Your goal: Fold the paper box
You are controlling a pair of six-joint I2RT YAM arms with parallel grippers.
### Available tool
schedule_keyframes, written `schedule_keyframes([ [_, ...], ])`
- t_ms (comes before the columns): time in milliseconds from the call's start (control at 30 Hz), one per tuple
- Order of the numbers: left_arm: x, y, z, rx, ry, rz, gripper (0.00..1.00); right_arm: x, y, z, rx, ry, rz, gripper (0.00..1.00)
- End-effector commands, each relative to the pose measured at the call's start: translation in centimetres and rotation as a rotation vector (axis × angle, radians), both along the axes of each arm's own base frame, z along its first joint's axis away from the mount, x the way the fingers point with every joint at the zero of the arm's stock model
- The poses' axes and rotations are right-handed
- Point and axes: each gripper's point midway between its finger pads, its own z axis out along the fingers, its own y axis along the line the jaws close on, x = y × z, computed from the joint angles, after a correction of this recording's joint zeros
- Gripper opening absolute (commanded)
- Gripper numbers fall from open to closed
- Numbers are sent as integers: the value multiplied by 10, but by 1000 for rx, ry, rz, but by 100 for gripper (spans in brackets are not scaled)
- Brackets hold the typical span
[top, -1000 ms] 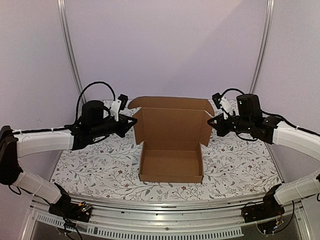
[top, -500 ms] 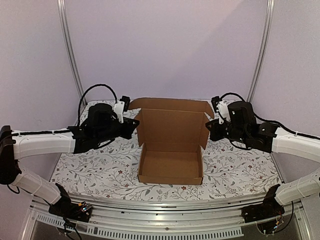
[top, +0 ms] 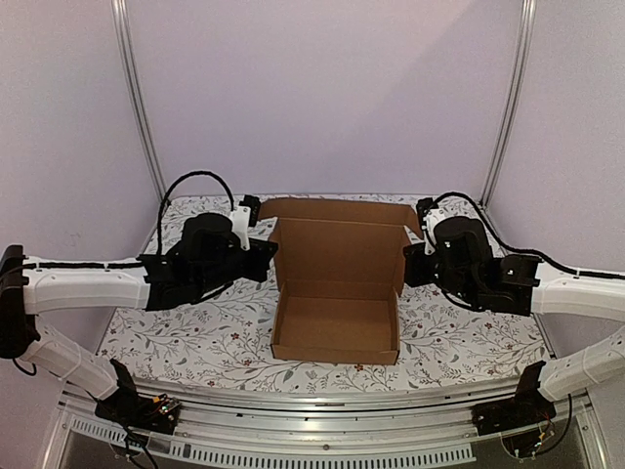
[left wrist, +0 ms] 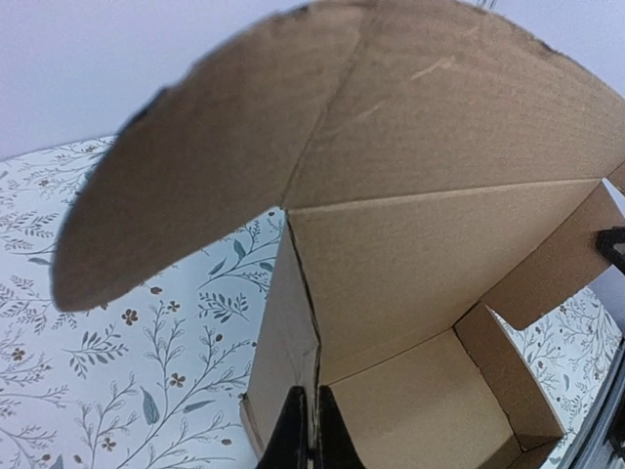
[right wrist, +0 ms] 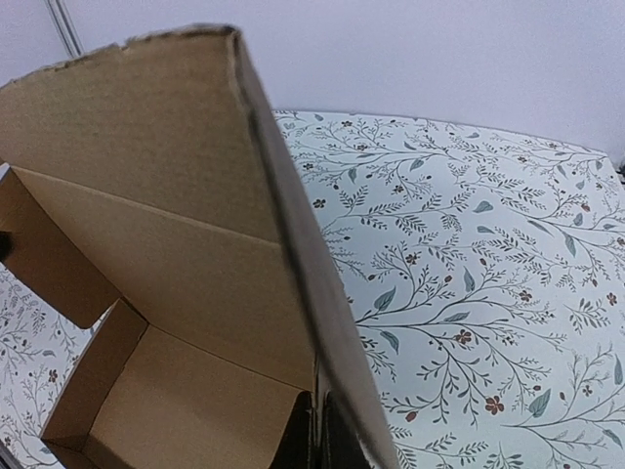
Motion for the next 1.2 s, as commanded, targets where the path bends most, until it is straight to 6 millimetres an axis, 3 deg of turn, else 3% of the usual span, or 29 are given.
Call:
schedule_keyframes([
  [0,-35,-8,-39,80,114,-92,0,-7,16,26,107,-58,-12,0],
  [167,-39,-7,-31,67,99,-94,0,-10,25,39,127,-82,-41,0],
  [500,-43,-4,-25,62,91,-75,0,0,33,31,139,-72,-148,0],
  [767,-46,0,-32,59,102,-37,0,-8,36,9,110,-52,-159,0],
  [1167,-65,-7,-51,32,156,-39,0,-32,12,-30,97,-20,-166,0],
])
